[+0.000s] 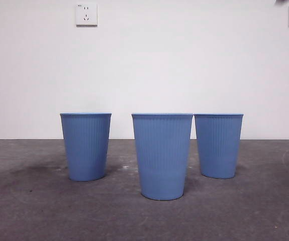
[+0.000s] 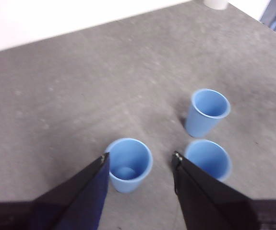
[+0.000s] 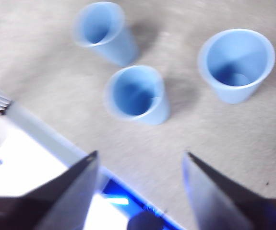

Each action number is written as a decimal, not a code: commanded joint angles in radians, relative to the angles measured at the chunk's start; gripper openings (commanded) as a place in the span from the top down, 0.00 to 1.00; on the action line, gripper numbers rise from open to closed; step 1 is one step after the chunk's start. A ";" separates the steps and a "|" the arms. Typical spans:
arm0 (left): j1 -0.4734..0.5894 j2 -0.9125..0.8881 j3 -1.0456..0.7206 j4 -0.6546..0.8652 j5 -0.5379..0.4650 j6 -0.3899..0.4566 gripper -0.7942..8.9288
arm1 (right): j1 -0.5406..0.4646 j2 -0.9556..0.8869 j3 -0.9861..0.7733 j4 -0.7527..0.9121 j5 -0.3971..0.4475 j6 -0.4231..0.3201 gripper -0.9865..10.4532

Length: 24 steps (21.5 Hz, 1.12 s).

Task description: Pick up the cup on the top,put the cup on the left,pick up the cup in the middle,put the cup on the right

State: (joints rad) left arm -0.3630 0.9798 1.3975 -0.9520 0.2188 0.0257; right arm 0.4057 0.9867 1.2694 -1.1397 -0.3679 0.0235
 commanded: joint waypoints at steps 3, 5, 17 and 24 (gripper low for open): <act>-0.002 0.000 -0.003 -0.076 0.107 0.014 0.95 | 0.064 -0.174 -0.006 -0.018 0.000 0.032 0.93; -0.002 0.000 -0.003 -0.109 0.107 0.030 0.93 | 0.067 -0.215 -0.006 -0.027 0.003 0.031 0.93; -0.002 0.000 -0.003 -0.120 0.100 0.027 0.92 | 0.067 -0.235 -0.006 -0.051 0.007 0.084 0.91; -0.002 0.000 -0.003 -0.119 0.099 0.027 0.92 | 0.067 -0.235 -0.006 -0.051 0.007 0.084 0.91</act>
State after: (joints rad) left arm -0.3630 0.9798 1.3975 -1.0725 0.3206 0.0422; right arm 0.4713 0.7540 1.2694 -1.1957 -0.3637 0.0982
